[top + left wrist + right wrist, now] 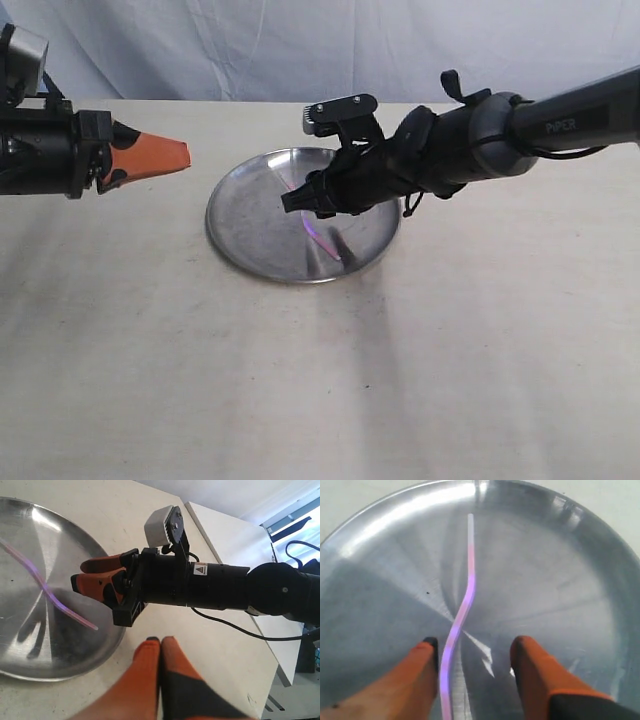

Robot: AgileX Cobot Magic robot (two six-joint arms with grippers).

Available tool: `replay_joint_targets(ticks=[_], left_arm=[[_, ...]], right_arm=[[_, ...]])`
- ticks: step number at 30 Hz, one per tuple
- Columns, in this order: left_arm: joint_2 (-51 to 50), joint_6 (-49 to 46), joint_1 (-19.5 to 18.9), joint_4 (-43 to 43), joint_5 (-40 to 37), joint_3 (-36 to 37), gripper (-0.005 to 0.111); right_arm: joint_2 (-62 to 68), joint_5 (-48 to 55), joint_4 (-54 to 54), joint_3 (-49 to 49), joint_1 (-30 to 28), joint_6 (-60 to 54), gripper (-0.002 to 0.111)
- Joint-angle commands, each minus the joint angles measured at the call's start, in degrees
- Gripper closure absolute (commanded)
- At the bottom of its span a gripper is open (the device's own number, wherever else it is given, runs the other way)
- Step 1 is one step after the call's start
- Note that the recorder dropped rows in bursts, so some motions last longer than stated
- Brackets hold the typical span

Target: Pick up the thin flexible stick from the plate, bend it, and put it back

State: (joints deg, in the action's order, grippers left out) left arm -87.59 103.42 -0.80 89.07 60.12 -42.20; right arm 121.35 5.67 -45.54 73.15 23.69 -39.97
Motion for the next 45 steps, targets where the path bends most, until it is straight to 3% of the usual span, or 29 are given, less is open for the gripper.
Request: replay_joint_targets(ticks=[1, 4, 9, 18, 20, 27, 31, 33, 36, 37, 40, 45], left_arm=[[1.17, -2.01, -0.32, 0.15, -1.73, 0.0, 0.107], [3.97, -3.57, -0.32, 0.33, -3.69, 0.0, 0.107], [12.49, -3.32, -0.32, 5.25, -7.99, 0.86, 0.107], [33.92, -3.43, -0.32, 4.75, -20.68, 12.34, 0.107], [37.2, -3.19, -0.32, 4.75, -19.57, 14.89, 0.107], [37.59, 0.97, -0.32, 5.67, 2.18, 15.87, 0.107], [37.59, 0.97, -0.32, 5.67, 5.02, 15.87, 0.107], [37.59, 0.97, -0.32, 5.57, 5.01, 15.87, 0.107], [37.59, 0.97, -0.32, 5.56, 5.36, 15.87, 0.107], [37.59, 0.97, -0.32, 5.56, 5.36, 15.87, 0.107], [37.59, 0.97, -0.32, 5.67, 5.47, 15.87, 0.107], [37.59, 0.97, -0.32, 5.67, 5.47, 15.87, 0.107]], right_arm=[[-5.43, 6.72, 2.78, 0.36, -0.33, 0.05, 0.074], [-11.06, 13.38, 4.17, -0.4, -0.33, 0.05, 0.109], [-23.56, 14.57, 3.6, -8.83, -0.33, 1.83, 0.109], [-55.99, 10.73, -2.97, -36.37, -0.22, 2.69, 0.109], [-65.78, 8.9, -3.17, -41.72, -0.22, 2.69, 0.109], [-84.91, 12.49, -3.97, -43.42, -0.22, 2.69, 0.109], [-90.1, 12.53, -3.97, -43.69, -0.96, 2.69, 0.109], [-93.79, 18.09, -5.51, -43.79, -7.76, 2.69, 0.109], [-99.54, 24.26, -3.43, -44.02, -24.63, 3.16, 0.109], [-100.53, 24.82, -2.63, -44.14, -27.1, 3.16, 0.109], [-101.66, 24.71, -0.53, -44.42, -31.37, 3.16, 0.109], [-101.28, 21.44, 6.17, -48.33, -33.14, 8.12, 0.109]])
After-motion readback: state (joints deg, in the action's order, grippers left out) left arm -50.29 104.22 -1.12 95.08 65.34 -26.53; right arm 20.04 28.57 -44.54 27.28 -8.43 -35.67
